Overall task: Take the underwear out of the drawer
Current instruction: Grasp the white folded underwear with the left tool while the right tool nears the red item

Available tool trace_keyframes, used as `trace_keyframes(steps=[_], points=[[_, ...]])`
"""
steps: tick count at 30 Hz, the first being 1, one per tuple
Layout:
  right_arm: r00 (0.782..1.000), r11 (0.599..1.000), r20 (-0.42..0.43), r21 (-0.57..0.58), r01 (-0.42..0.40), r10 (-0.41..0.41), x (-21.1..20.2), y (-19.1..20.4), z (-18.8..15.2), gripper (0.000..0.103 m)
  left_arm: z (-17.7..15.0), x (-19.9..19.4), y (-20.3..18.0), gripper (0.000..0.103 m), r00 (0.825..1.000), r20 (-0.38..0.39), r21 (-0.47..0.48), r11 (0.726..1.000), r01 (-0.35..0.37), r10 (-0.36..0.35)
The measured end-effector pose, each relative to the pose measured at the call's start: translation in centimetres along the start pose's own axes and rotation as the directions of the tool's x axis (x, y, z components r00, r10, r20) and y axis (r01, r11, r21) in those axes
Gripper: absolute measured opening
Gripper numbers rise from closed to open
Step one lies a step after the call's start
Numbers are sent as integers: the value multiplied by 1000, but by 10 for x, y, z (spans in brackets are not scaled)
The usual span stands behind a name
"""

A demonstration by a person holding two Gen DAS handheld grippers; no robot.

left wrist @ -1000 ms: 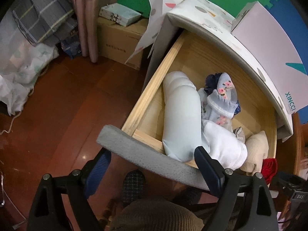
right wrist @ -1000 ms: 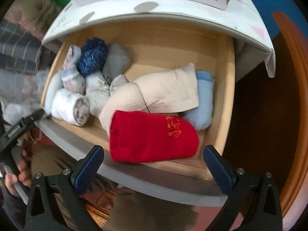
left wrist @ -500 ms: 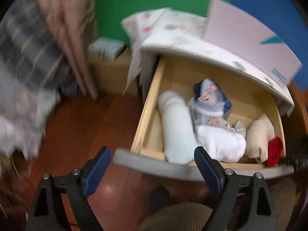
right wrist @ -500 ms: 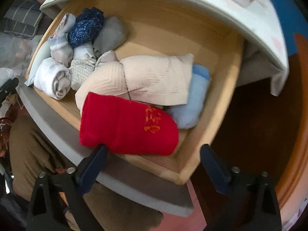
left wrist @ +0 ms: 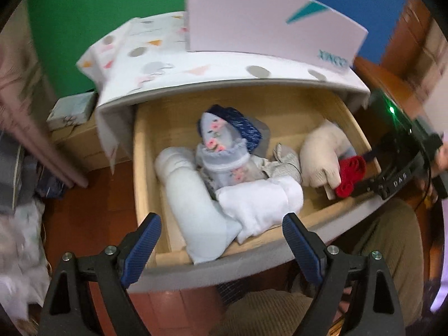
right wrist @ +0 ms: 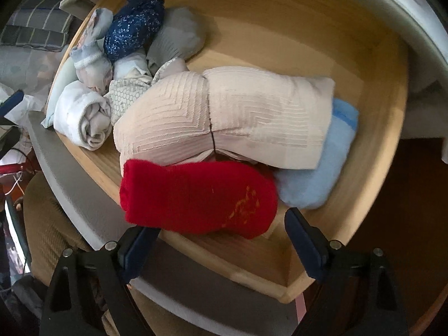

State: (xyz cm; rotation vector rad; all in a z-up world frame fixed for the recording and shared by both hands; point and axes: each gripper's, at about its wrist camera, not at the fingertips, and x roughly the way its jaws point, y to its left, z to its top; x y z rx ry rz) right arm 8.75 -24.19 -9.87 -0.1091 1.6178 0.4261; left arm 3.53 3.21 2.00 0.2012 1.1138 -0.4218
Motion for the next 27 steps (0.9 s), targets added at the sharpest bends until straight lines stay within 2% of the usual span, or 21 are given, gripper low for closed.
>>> trace_keyframes(steps=[5,9,13,19,22,27], points=[[1000,1000,14,-11,-2,3,5,1,13,91,18,20,-16,91,997,-71,105,994,18,-11],[1000,1000,22,18,-1,0,20,1,19,90,23,42,-28,91,989,-145,136,990,46,-26],[999,1000,54,23,2,-3,35,7,22,79,23,56,-37,91,984,-179,158,986,53,-24],[994,997,95,62,48,-54,43,6,28,55,20,71,-43,91,976,-218,155,986,60,-25],[990,989,127,141,42,-60,39,-3,25,49,17,77,-47,91,972,-232,154,986,61,-24],[987,962,153,272,1,-45,33,-30,19,47,18,91,-57,91,965,-261,145,987,61,-21]])
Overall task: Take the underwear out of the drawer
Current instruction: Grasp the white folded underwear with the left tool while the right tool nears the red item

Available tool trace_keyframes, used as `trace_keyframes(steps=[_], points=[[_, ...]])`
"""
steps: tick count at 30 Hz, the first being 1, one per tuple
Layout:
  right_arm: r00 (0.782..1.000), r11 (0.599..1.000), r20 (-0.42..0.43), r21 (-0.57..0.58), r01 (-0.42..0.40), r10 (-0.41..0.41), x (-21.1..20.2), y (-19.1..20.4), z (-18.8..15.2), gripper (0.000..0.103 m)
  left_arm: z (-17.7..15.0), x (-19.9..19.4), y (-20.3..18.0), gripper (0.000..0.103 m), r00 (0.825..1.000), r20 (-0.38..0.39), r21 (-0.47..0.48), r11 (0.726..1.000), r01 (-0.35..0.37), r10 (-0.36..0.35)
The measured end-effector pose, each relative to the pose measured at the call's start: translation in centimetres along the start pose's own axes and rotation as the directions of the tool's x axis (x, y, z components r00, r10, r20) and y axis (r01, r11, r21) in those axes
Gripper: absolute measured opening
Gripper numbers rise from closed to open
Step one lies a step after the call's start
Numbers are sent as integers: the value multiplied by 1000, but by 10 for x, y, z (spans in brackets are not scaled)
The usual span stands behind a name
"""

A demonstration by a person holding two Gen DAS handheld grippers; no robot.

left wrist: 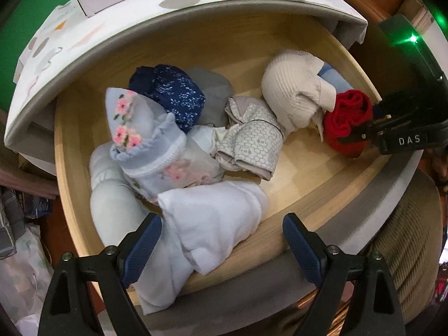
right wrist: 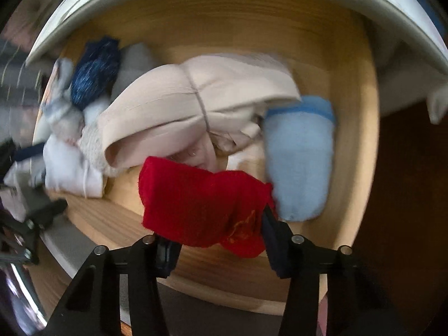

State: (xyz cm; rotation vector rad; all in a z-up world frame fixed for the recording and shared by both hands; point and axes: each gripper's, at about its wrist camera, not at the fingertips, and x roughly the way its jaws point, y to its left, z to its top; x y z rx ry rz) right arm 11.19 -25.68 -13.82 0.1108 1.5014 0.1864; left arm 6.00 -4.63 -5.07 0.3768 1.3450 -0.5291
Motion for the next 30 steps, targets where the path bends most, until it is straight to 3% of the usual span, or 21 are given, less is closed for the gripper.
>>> trace_keyframes(steps=[7,11,13,14,15,25,30], points=[[1000,999,2,42,-5,5,5,-10,5,48,12,21,4,91,997,-76,-120,993,-7,-2],[1000,999,3,41,-5,5,-6,6,-3,59,16,23,1,90,998,-65,-142,990,-23,14],[1000,999,2,48,-12,12,-5,25,-6,63,16,22,0,83,998,-57,-160,987,-30,21],[1000,999,1,49,-15,15,-16,13,-6,64,16,23,1,77,998,-52,-171,984,-42,34],[1000,999,0,48,-18,18,-16,13,-5,65,16,23,4,67,997,-58,-176,983,-54,44],[1000,1000,-11,-3,11,-11,-12,21,3,79,4,11,19,57,999,-8,-235,972,-32,31],[999,999,-27,-26,33,-34,5,40,2,79,1,-4,29,57,1000,21,-300,954,20,-14]])
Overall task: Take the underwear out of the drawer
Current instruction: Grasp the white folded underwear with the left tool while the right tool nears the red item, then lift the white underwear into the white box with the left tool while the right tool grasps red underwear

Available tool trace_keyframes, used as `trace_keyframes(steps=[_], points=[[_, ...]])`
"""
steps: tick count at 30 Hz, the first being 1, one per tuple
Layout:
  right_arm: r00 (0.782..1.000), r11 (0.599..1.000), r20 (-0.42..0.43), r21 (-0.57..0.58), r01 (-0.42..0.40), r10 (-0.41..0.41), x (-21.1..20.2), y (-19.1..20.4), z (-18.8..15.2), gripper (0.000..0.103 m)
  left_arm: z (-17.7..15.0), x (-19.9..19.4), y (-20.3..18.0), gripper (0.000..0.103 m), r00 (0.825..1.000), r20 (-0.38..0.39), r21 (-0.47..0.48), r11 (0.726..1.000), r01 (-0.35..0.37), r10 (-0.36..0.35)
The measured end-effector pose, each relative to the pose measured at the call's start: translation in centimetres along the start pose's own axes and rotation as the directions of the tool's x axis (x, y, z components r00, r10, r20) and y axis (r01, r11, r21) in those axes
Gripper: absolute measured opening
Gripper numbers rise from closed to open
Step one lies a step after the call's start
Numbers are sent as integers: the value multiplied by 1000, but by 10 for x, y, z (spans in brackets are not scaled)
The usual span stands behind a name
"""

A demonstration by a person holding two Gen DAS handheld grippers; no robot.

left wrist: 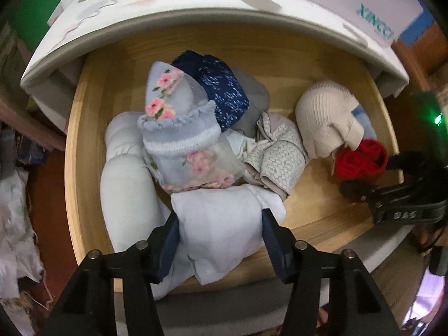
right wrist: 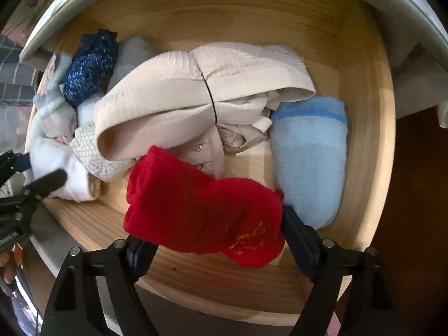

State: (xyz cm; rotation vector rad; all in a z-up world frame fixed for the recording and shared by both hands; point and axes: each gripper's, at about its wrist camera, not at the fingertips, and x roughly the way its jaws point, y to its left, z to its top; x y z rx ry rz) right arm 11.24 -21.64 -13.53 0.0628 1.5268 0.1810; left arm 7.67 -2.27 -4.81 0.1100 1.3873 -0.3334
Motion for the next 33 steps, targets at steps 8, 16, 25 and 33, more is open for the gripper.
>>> trace_keyframes(steps=[8,16,25,33], points=[[1000,1000,21,26,8,-9,21,24,0,56,-6,-27,18,57,998,36,-64,997,48,-46],[995,992,98,120,-28,16,10,15,-22,46,-19,-52,38,57,994,89,-108,992,66,-56],[986,978,164,200,-58,25,1,8,-33,45,-20,-86,28,57,985,164,-94,993,68,-52],[981,976,191,209,-65,24,-14,-5,-48,44,-10,-120,26,57,969,245,-102,993,60,-33]])
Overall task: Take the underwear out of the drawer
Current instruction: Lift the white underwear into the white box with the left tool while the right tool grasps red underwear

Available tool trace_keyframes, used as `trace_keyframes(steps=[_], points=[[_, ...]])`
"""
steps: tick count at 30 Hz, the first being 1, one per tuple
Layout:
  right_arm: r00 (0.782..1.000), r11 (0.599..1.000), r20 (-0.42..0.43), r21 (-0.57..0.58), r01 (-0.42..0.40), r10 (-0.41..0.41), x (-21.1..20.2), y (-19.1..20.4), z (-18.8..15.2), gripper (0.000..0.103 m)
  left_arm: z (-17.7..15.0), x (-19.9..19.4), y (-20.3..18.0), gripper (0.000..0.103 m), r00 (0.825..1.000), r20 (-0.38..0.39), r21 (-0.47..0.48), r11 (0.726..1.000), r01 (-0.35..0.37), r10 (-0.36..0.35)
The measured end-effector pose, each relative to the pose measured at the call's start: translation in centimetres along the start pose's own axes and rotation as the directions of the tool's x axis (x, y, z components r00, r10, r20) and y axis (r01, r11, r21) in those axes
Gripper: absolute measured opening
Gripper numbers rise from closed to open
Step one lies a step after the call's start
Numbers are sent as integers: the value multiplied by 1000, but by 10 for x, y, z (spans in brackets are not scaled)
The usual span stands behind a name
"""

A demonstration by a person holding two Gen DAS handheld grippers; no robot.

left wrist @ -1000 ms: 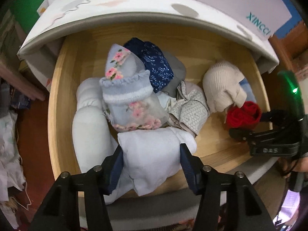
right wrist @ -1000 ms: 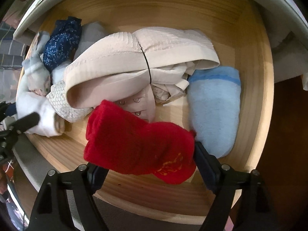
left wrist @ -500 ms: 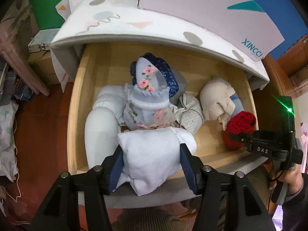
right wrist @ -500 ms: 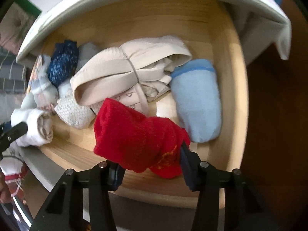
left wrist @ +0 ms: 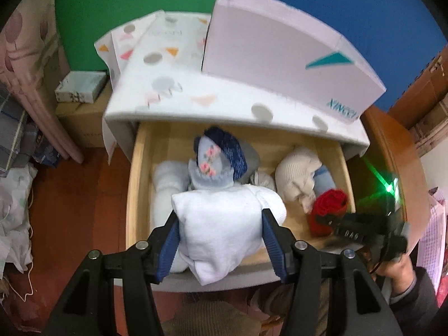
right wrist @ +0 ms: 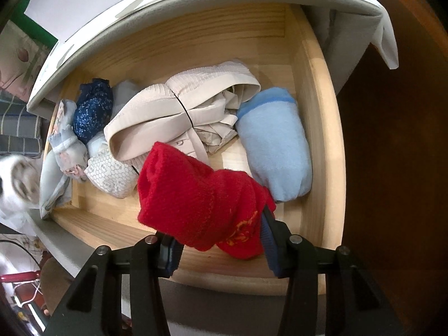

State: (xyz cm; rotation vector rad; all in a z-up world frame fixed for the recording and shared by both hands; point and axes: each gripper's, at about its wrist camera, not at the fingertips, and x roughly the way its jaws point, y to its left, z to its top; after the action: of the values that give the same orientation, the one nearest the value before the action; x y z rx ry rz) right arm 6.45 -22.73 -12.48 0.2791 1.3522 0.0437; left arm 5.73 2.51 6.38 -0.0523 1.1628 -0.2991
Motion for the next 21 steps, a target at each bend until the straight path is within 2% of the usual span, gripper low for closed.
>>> trace_keyframes(steps=[3,12,21], points=[[1000,1000,-3,-20,11,-11,-19,-4,2,44,10,-11,-2,57,1000,29,1,1000,-2,2],[999,998,-10,-52,36,-36,-23,-1,1,44,61,-44,-19,57,992,123,12,1000,-26,24],[999,997,-16,-61,49,-50,-24,1,2,44,144,-82,-53,57,964,265,56,998,-40,24]])
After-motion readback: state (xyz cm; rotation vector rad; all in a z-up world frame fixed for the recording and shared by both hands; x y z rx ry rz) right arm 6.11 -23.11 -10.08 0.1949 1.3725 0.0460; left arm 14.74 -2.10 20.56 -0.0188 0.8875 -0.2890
